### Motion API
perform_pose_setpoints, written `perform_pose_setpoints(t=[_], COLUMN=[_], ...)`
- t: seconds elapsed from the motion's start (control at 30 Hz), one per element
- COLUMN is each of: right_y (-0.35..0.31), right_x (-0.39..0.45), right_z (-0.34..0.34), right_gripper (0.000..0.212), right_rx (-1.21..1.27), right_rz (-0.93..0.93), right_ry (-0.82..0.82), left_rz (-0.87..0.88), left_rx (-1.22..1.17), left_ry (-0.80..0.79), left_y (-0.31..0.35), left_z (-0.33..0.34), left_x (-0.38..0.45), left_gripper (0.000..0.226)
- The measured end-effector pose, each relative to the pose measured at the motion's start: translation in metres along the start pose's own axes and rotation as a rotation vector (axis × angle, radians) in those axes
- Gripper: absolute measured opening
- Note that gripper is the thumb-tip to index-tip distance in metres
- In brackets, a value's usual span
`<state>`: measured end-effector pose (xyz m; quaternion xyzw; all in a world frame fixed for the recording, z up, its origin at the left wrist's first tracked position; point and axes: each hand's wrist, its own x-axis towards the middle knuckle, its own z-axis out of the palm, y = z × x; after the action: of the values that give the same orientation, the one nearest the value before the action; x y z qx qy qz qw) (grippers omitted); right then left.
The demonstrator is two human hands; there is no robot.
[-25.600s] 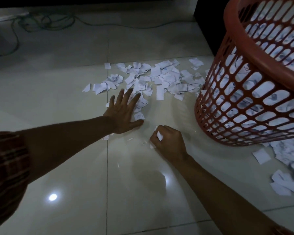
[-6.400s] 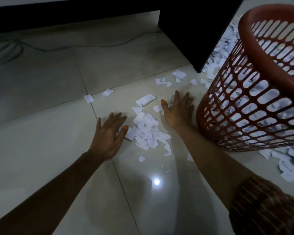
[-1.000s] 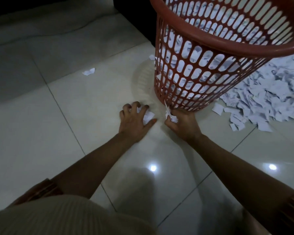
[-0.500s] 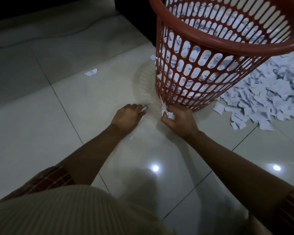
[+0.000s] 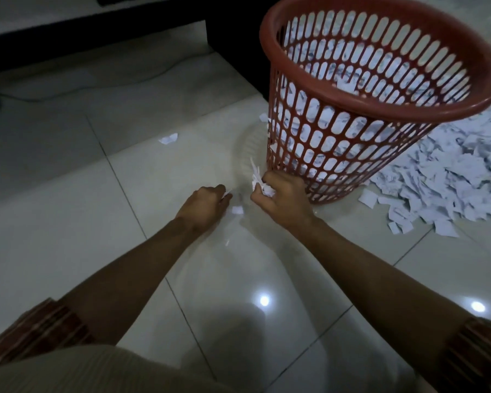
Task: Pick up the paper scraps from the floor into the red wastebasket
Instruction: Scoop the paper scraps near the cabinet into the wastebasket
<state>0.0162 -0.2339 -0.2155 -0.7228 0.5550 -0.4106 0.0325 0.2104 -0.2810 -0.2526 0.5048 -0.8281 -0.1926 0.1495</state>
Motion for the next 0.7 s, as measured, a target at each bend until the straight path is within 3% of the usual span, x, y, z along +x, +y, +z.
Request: perform_pose_setpoints(t=[0.23,0.43,0.7], right_y=[-0.065,-0.114,-0.134], right_x=[0.069,0.124,0.175], right_z=[-0.012,-0.048,-0.113], right_gripper=[0.018,0.03,0.032], right_rx=[0.076,0.15,0.157], right_rz=[-0.074,-0.153,-0.119], right_ry=[0.097,0.227,0.358], left_rz=[0.193,0.315,0.461], left_rx=[-0.044,-0.049,0.024], left_ry=[0.13,0.284,0.351], left_y=[0.027,0.047,0.093], left_z=[-0.091,-0.175,-0.244], left_x=[0.016,0.036,0.076], left_gripper=[0.027,0.051,0.04])
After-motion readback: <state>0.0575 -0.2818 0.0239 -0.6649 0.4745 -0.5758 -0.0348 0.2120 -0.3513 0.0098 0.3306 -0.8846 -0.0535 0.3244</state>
